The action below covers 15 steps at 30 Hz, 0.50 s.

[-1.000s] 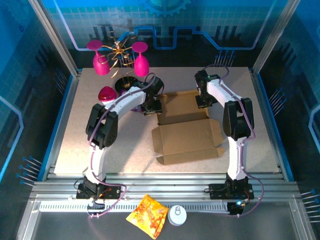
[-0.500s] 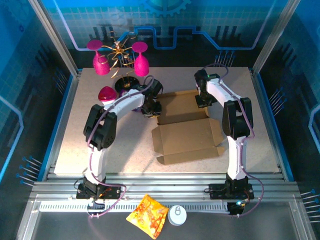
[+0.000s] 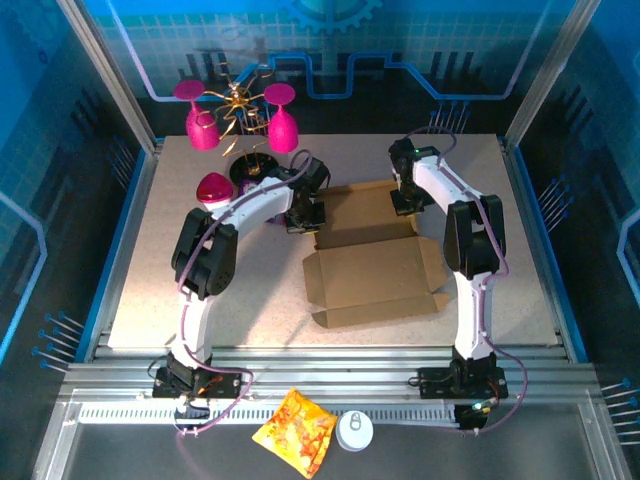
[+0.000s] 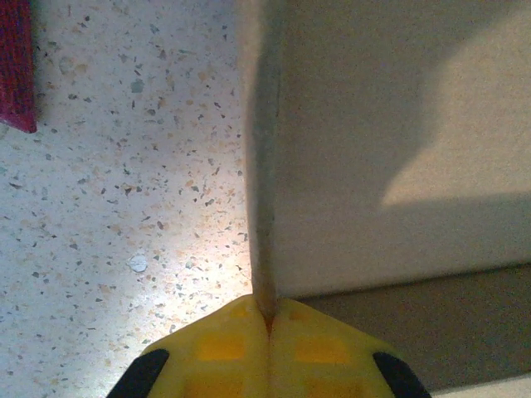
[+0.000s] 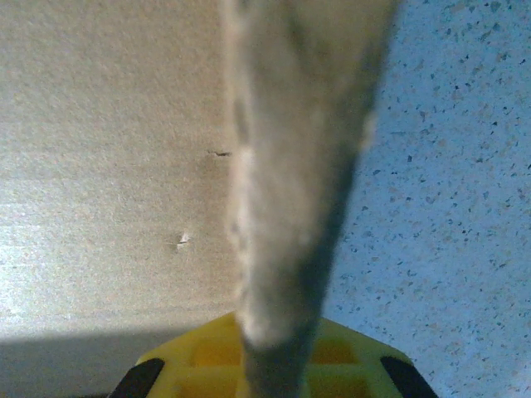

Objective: Fold the paper box

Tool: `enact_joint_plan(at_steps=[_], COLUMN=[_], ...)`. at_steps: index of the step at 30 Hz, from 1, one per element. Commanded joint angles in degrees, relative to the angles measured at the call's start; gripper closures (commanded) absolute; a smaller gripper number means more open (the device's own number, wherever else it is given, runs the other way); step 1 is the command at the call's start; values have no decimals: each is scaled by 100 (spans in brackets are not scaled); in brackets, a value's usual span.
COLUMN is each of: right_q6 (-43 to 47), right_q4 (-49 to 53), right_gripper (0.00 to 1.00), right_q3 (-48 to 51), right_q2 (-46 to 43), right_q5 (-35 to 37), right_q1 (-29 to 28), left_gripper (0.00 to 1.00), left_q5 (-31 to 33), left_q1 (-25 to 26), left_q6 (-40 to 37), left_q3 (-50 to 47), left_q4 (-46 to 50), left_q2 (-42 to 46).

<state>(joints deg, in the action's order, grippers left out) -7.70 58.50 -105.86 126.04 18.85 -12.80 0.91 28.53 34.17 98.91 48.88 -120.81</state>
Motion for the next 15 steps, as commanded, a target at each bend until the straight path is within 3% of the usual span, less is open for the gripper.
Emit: enact_joint_plan(at_steps=[1, 3, 5, 8, 12, 15], right_q6=[101, 109, 103, 117, 120, 121], right_q4=[100, 100, 109, 112, 109, 118], right_gripper=[100, 100, 100, 100, 100, 100], right_q3=[-177, -183, -181, -180, -180, -180], right_q2=[94, 98, 101, 103, 112, 115], right_q5=[75, 82, 77, 67, 64, 49], right_q1=[5, 2, -1, 4, 3, 4], left_gripper=[100, 100, 77, 62, 57, 63], left_q5=[141, 125, 149, 203, 136, 70], left_q1=[88, 88, 91, 90, 60, 51], left_q6=[-143, -157, -163, -187, -200, -187], left_q3=[-23, 41, 108, 180, 293, 377], left_q4=[339, 357, 417, 450, 415, 378], left_q2=[-267, -274, -284, -285, -372, -493])
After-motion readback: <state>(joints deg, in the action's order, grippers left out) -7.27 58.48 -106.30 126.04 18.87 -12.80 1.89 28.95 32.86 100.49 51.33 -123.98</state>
